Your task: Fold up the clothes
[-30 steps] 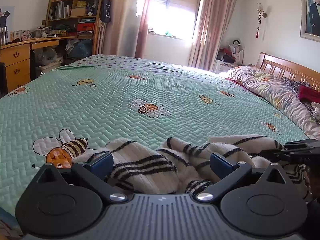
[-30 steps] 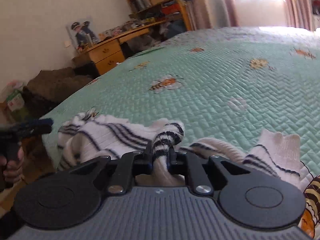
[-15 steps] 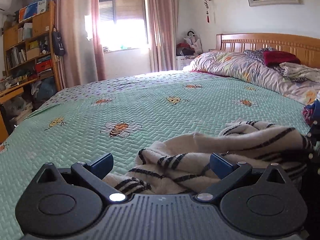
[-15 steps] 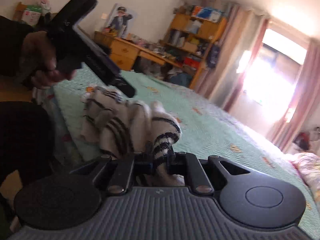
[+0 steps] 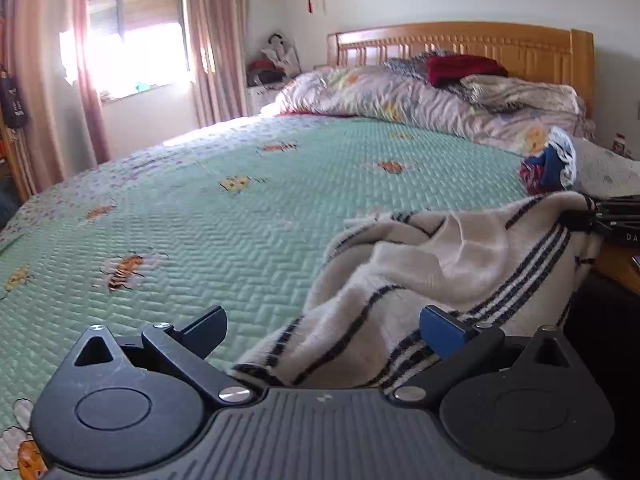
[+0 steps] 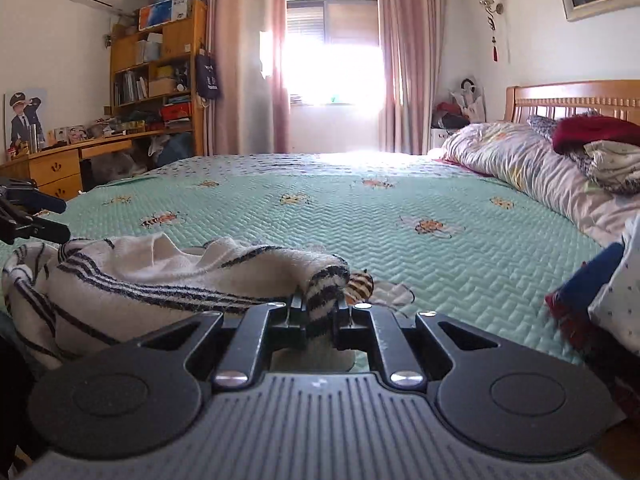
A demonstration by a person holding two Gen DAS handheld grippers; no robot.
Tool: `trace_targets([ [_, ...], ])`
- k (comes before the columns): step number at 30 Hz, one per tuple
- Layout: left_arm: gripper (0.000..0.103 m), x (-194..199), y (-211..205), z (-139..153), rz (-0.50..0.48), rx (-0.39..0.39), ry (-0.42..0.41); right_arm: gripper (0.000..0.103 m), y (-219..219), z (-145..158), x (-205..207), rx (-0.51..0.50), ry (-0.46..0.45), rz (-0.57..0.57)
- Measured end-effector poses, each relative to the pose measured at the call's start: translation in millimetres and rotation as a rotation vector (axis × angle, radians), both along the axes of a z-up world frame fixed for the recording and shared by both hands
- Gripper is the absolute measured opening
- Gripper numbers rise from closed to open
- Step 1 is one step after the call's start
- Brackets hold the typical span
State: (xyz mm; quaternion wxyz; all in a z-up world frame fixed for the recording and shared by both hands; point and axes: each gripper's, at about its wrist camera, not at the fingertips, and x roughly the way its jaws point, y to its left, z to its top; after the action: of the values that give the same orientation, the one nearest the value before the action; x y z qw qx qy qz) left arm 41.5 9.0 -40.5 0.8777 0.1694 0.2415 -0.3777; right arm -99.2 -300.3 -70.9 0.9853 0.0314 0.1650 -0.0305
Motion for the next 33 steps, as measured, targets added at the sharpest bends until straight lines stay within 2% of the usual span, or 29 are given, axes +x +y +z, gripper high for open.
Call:
trace_targets([
  [4,0.102,8.4,-16.7,-26.5,-0.070,0.117,0.041,0.013,0.4,-11.6,0.9,0.028,0.012,0.003],
  [6,0.103,20.7,-10.0,-35.6,-0.059,0.128,0.069,0.015,-10.1,-13.0,0.3,0.055,0.017,0.002],
  [12,0.103,30.8,16.2,-32.3,-0.020,0.069,0.104,0.019,-11.2,-19.8,5.6,0.049,0.040,-0.001],
  [15,0.102,43.9,25.9,-34.0,-0.003,-0.009,0.199,0.021,-9.8,-22.0,6.4,0.057,0.052,-0.005],
  [17,0.099,51.6,26.3,-42.0,-0.008,-0.053,0.269,0.029,-7.9,-21.7,6.7,0.066,0.062,-0.014],
  [18,0.095,52.4,24.4,-46.1,-0.015,-0.059,0.287,0.032,-9.0,-22.2,8.2,0.071,0.066,-0.023],
  [20,0.090,48.7,22.5,-49.0,-0.027,-0.067,0.288,0.032,-10.5,-23.1,9.5,0.081,0.070,-0.024],
  [23,0.082,37.9,32.2,-42.0,-0.066,-0.126,0.287,0.033,-13.6,-22.8,7.3,0.108,0.065,-0.020],
  [26,0.078,33.7,47.6,-35.5,-0.115,-0.189,0.333,0.046,-18.7,-22.5,4.9,0.145,0.059,-0.014],
  [28,0.068,32.1,54.0,-34.3,-0.138,-0.216,0.362,0.057,-25.1,-23.4,5.6,0.197,0.064,-0.001],
  [29,0.065,31.5,56.5,-34.3,-0.144,-0.225,0.373,0.058,-29.5,-25.4,7.1,0.250,0.069,0.025],
  [33,0.036,27.0,56.6,-35.7,-0.180,-0.252,0.399,0.063,-43.9,-34.8,19.0,0.387,0.106,0.124],
])
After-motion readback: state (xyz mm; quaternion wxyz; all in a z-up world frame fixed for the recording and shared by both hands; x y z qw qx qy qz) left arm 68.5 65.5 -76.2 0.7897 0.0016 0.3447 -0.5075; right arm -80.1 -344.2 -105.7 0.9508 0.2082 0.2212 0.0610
